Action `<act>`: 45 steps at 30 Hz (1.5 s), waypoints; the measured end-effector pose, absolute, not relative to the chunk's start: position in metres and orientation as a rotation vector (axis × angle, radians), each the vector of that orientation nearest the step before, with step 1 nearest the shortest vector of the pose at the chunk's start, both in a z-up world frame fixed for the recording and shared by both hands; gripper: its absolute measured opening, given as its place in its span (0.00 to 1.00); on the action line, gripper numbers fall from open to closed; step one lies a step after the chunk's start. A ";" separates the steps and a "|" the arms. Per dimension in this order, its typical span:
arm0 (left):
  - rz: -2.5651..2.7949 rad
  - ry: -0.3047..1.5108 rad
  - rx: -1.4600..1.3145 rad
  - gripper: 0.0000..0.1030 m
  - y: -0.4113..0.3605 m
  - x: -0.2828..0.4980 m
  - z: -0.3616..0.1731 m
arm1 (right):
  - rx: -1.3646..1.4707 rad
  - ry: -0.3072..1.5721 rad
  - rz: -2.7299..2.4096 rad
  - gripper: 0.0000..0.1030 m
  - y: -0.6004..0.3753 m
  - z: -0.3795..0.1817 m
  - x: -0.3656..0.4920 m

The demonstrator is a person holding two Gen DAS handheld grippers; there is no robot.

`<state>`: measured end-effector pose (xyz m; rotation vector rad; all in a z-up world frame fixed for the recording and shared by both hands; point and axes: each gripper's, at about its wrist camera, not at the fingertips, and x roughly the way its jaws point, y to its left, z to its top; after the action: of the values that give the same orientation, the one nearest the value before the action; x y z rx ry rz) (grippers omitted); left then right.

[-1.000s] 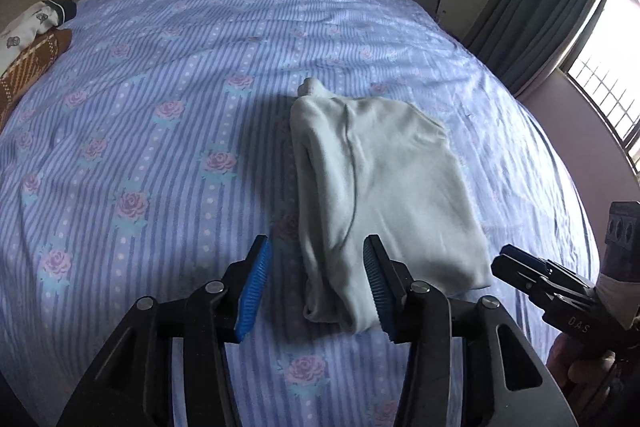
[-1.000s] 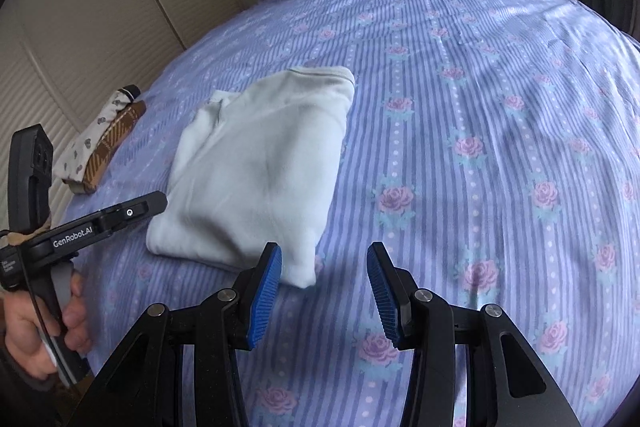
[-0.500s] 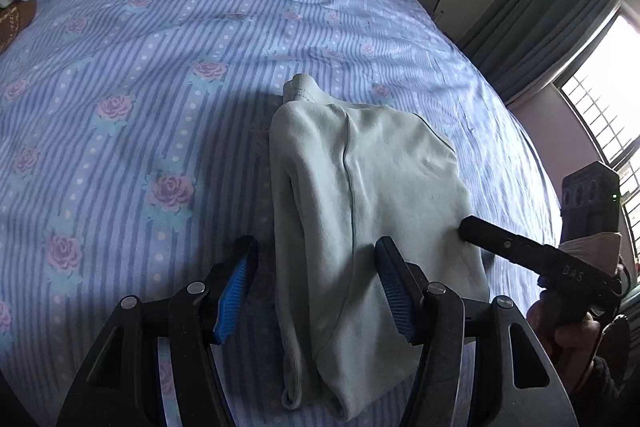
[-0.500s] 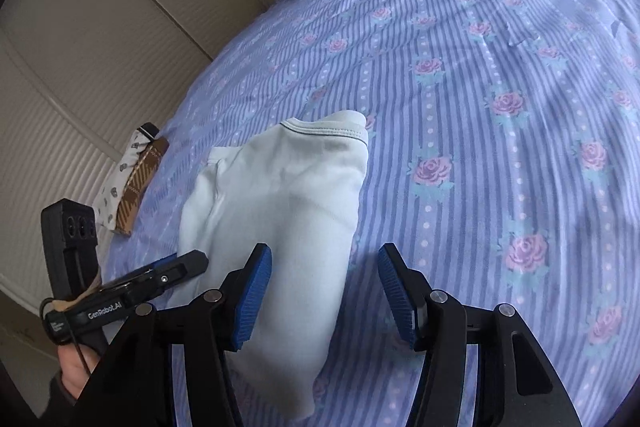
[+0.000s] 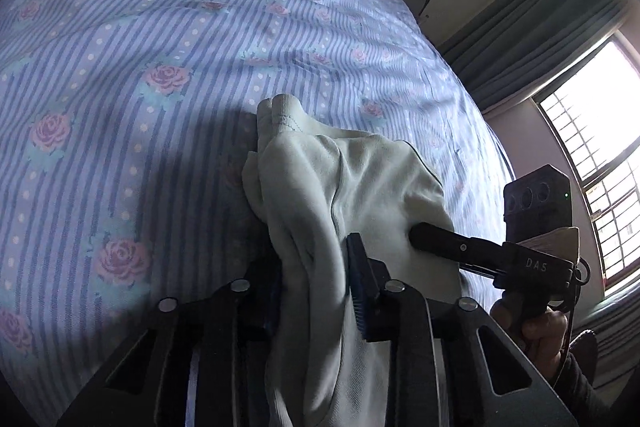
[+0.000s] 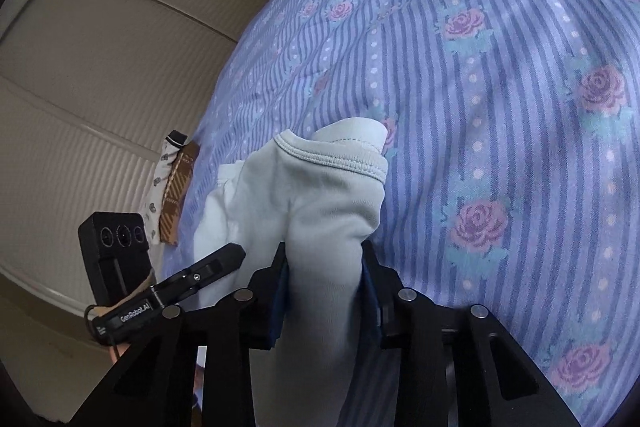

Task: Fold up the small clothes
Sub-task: 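Grasp the folded shirt with the left gripper while the right gripper grasps it, lift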

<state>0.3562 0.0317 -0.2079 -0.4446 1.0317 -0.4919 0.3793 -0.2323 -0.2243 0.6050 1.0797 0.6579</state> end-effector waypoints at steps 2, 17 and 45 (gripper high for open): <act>-0.487 1.024 -0.428 0.22 0.030 0.354 -0.205 | 0.598 1.069 0.644 0.25 -0.232 -0.222 0.376; -0.469 0.952 -0.358 0.17 0.045 0.329 -0.141 | 0.554 0.962 0.632 0.20 -0.210 -0.153 0.348; -0.175 0.824 -0.296 0.17 0.438 0.370 -0.004 | 0.520 0.846 0.869 0.20 0.189 -0.040 0.408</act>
<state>0.3698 0.4383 -0.0045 -0.2959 0.8237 -0.1748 0.4081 0.1894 -0.0404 0.5195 0.8463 0.8692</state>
